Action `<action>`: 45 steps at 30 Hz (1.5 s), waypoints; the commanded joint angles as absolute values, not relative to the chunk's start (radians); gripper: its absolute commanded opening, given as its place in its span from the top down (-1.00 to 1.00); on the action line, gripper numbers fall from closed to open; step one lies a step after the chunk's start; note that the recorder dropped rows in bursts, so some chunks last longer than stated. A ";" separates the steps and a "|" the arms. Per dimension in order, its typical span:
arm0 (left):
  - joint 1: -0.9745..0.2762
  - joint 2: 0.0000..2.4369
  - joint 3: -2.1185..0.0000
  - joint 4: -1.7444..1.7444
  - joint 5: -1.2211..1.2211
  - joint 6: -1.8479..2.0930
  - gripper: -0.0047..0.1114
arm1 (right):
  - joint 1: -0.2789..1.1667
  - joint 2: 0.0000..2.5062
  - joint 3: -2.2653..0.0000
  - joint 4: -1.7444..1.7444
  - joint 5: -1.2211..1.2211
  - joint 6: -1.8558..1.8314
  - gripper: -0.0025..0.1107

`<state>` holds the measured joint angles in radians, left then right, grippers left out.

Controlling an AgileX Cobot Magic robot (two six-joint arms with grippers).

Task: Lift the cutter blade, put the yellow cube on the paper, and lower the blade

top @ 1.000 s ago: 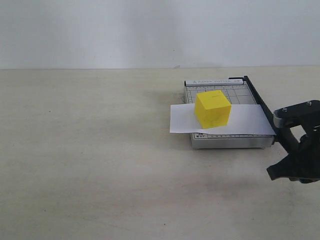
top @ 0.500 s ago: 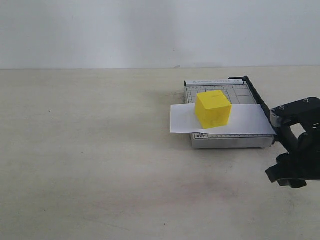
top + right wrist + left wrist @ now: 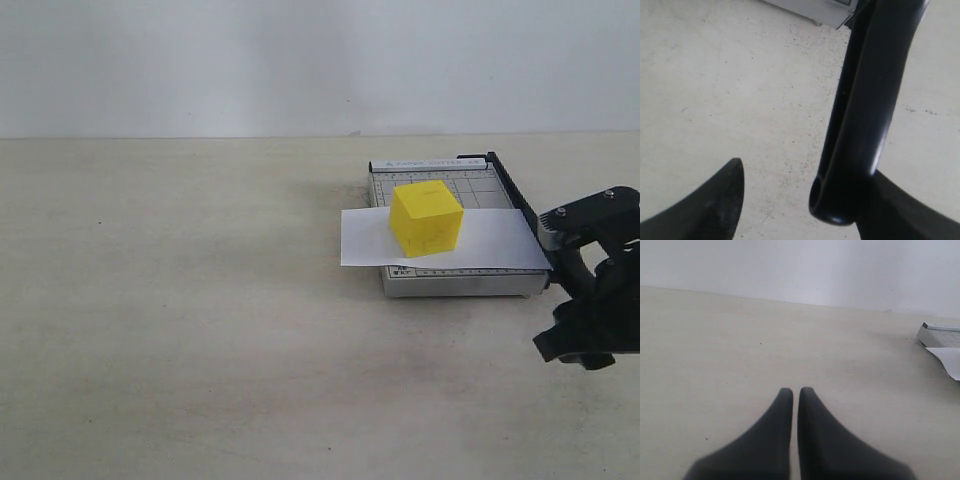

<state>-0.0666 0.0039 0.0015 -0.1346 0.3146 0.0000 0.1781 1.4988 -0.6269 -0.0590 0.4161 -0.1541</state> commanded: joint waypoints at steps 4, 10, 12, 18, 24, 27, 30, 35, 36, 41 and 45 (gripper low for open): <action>-0.064 0.000 0.000 -0.142 0.305 0.009 0.84 | 0.179 1.488 -0.659 -0.147 0.422 -0.103 -0.10; -0.064 0.000 0.000 -0.142 0.305 0.009 0.84 | 0.179 1.488 -0.720 -0.125 0.452 -0.076 -0.11; -0.064 0.000 0.000 -0.142 0.305 0.009 0.84 | 0.179 1.488 -0.729 -0.125 0.466 -0.061 -0.22; -0.064 0.000 0.000 -0.142 0.305 0.009 0.84 | 0.179 1.487 -0.788 -0.128 0.528 -0.028 -0.21; -0.064 0.000 0.000 -0.142 0.305 0.009 0.84 | 0.179 1.466 -0.822 -0.139 0.550 -0.028 0.58; -0.064 0.000 0.000 -0.142 0.305 0.009 0.84 | 0.179 1.454 -0.822 -0.142 0.545 -0.009 0.96; -0.064 0.000 0.000 -0.142 0.305 0.009 0.84 | 0.179 1.454 -0.822 -0.142 0.545 0.000 0.96; -0.064 0.000 0.000 -0.142 0.305 0.009 0.84 | 0.179 1.465 -0.814 -0.151 0.526 0.000 0.96; -0.064 0.000 0.000 -0.142 0.305 0.009 0.84 | 0.179 1.475 -0.814 -0.153 0.526 0.000 0.96; -0.064 0.000 0.000 -0.142 0.305 0.009 0.84 | 0.179 1.509 -0.800 -0.153 0.520 0.000 0.96; -0.064 0.000 0.000 -0.142 0.305 0.009 0.84 | 0.179 1.540 -0.780 -0.158 0.525 0.000 0.96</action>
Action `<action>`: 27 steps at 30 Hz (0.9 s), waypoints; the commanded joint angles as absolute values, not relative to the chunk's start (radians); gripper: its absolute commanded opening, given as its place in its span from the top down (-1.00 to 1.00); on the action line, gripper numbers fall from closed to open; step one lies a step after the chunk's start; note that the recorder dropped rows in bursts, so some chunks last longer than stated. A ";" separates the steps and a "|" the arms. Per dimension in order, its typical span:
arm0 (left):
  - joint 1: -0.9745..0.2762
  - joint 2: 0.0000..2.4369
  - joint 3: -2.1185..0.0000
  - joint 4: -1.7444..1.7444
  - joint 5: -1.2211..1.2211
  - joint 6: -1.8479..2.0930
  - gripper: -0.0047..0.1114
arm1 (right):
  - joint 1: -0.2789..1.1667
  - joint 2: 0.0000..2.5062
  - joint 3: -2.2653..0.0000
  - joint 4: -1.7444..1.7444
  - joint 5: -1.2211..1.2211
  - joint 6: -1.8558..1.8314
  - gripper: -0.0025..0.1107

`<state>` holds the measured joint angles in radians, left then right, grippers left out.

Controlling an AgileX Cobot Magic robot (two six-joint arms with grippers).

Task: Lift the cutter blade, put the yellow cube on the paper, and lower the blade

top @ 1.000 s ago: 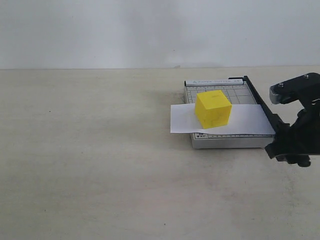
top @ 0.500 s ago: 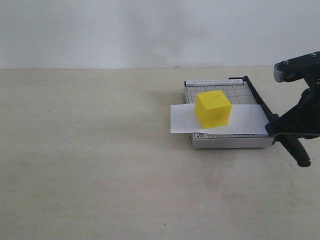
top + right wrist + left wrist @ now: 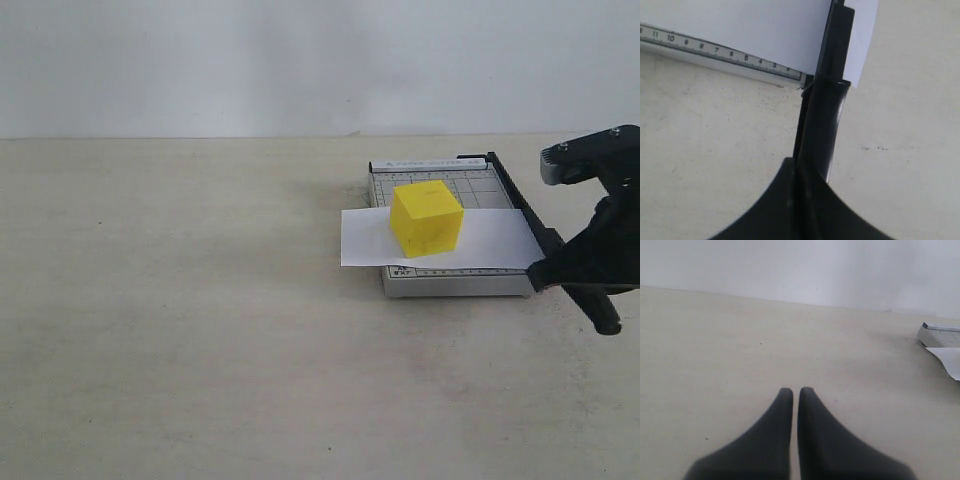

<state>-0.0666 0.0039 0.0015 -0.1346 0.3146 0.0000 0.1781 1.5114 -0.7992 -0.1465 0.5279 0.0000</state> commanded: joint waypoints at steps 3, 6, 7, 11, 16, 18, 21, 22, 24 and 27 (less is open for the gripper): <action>-0.064 0.000 0.000 -0.142 0.305 0.009 0.84 | 0.179 1.565 -0.767 -0.166 0.523 0.015 0.96; -0.064 0.000 0.000 -0.142 0.305 0.009 0.84 | 0.179 1.563 -0.770 -0.169 0.521 0.017 0.96; -0.064 0.000 0.000 -0.142 0.305 0.009 0.84 | 0.179 1.554 -0.772 -0.174 0.517 0.017 0.96; -0.064 0.000 0.000 -0.142 0.305 0.009 0.84 | 0.179 1.474 -0.802 -0.194 0.485 0.028 0.96; -0.064 0.000 0.000 -0.142 0.303 0.009 0.84 | 0.179 1.392 -0.851 -0.247 0.496 0.039 0.96; -0.064 0.000 0.000 -0.142 0.303 0.009 0.84 | 0.178 1.384 -0.856 -0.286 0.516 0.063 0.96; -0.064 0.000 0.000 -0.142 0.303 0.009 0.84 | 0.155 1.396 -0.856 -0.299 0.566 0.078 0.96; -0.064 0.000 0.000 -0.142 0.303 0.009 0.84 | 0.142 1.408 -0.856 -0.299 0.583 0.077 0.96; -0.064 0.000 0.000 -0.142 0.303 0.009 0.84 | 0.118 1.419 -0.854 -0.299 0.598 0.077 0.96; -0.064 0.000 0.000 -0.142 0.303 0.009 0.84 | 0.103 1.419 -0.827 -0.265 0.589 0.049 0.96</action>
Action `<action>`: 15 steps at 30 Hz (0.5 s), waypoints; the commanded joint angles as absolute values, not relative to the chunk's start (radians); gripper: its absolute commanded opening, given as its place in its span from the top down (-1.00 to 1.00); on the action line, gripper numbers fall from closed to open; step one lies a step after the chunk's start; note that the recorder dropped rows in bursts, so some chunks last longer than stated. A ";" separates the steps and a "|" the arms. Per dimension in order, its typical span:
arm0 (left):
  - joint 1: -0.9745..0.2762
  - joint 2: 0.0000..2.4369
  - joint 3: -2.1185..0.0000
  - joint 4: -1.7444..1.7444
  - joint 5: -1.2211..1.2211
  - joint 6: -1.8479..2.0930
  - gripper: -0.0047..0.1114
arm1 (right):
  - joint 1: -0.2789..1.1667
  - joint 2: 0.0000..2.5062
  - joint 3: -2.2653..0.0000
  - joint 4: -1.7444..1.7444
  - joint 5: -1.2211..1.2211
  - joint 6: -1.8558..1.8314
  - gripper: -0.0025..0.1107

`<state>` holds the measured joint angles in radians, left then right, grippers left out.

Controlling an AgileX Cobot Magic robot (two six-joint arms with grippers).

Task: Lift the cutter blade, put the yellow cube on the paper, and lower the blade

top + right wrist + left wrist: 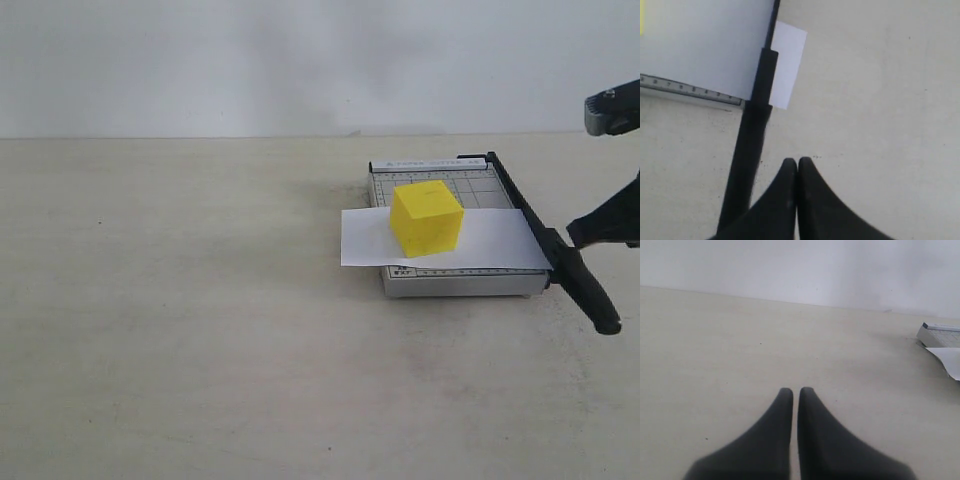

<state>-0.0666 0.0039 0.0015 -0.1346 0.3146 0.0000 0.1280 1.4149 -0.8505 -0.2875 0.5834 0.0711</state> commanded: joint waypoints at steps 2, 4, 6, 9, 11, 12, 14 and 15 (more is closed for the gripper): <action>-0.064 0.000 0.000 -0.142 0.303 0.009 0.84 | 0.103 1.419 -0.814 -0.211 0.589 -0.013 0.96; -0.064 0.000 0.000 -0.142 0.303 0.009 0.84 | 0.103 1.419 -0.807 -0.131 0.582 -0.084 0.96; -0.064 0.000 0.000 -0.142 0.304 0.009 0.84 | 0.103 1.419 -0.807 -0.089 0.568 -0.115 0.96; -0.064 0.000 0.000 -0.142 0.304 0.009 0.84 | 0.103 1.419 -0.807 -0.078 0.565 -0.119 0.96; -0.064 0.000 0.000 -0.142 0.304 0.009 0.84 | 0.103 1.419 -0.807 -0.082 0.565 -0.125 0.96; -0.064 0.000 0.000 -0.142 0.304 0.009 0.84 | 0.103 1.419 -0.807 -0.082 0.565 -0.125 0.96; -0.064 0.000 0.000 -0.142 0.304 0.009 0.84 | 0.103 1.419 -0.807 -0.080 0.567 -0.125 0.96; -0.064 0.000 0.000 -0.142 0.304 0.009 0.84 | 0.103 1.419 -0.803 -0.078 0.568 -0.125 0.96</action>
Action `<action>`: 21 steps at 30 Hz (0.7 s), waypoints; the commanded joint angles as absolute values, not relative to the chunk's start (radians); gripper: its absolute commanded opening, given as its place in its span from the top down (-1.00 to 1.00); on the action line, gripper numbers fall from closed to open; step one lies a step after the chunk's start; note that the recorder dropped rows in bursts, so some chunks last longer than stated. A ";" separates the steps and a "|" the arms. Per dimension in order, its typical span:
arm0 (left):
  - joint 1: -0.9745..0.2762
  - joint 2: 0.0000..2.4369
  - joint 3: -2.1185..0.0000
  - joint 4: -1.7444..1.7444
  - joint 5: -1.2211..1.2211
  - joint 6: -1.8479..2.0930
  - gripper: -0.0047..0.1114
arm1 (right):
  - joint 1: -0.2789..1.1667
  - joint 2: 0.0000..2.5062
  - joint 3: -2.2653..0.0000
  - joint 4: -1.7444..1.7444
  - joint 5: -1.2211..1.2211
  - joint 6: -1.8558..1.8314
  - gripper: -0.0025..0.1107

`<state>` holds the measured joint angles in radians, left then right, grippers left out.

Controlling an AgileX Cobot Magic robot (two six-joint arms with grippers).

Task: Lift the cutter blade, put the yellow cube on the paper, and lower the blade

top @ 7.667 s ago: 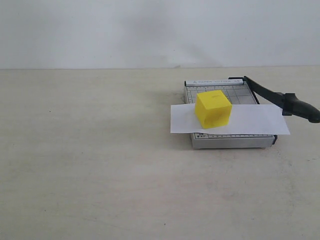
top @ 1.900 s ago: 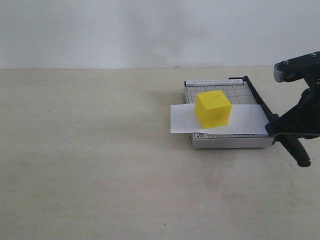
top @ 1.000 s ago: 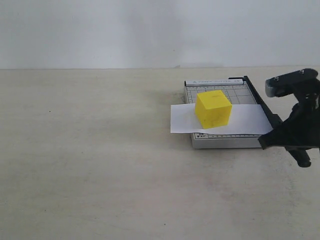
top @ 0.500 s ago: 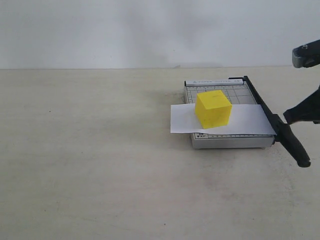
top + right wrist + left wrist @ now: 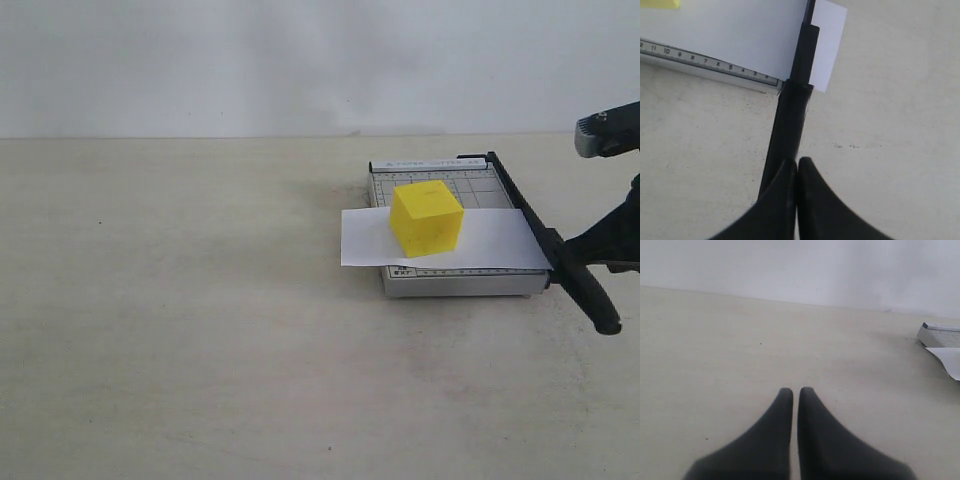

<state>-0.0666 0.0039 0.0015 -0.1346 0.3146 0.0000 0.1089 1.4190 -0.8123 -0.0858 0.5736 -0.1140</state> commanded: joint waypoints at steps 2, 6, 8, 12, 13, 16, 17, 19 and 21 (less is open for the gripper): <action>-0.064 0.000 0.000 -0.142 0.304 0.009 0.84 | 0.103 1.419 -0.788 -0.078 0.557 -0.126 0.96; -0.064 0.000 0.000 -0.142 0.304 0.009 0.84 | 0.103 1.441 -0.726 -0.078 0.516 -0.126 0.96; -0.064 0.000 0.000 -0.142 0.304 0.009 0.84 | 0.103 1.462 -0.700 -0.078 0.506 -0.126 0.96; -0.064 0.000 0.000 -0.142 0.304 0.009 0.84 | 0.103 1.485 -0.686 -0.072 0.505 -0.126 0.96; -0.064 0.000 0.000 -0.142 0.304 0.009 0.84 | 0.103 1.485 -0.688 -0.072 0.505 -0.126 0.96; -0.064 0.000 0.000 -0.142 0.304 0.009 0.84 | 0.103 1.459 -0.691 -0.070 0.499 -0.126 0.96; -0.064 0.000 0.000 -0.142 0.304 0.009 0.84 | 0.103 1.445 -0.691 -0.070 0.497 -0.126 0.96; -0.064 0.000 0.000 -0.142 0.304 0.009 0.84 | 0.103 1.411 -0.691 -0.070 0.493 -0.129 0.96; -0.064 0.000 0.000 -0.142 0.304 0.009 0.84 | 0.103 1.381 -0.691 -0.070 0.482 -0.129 0.96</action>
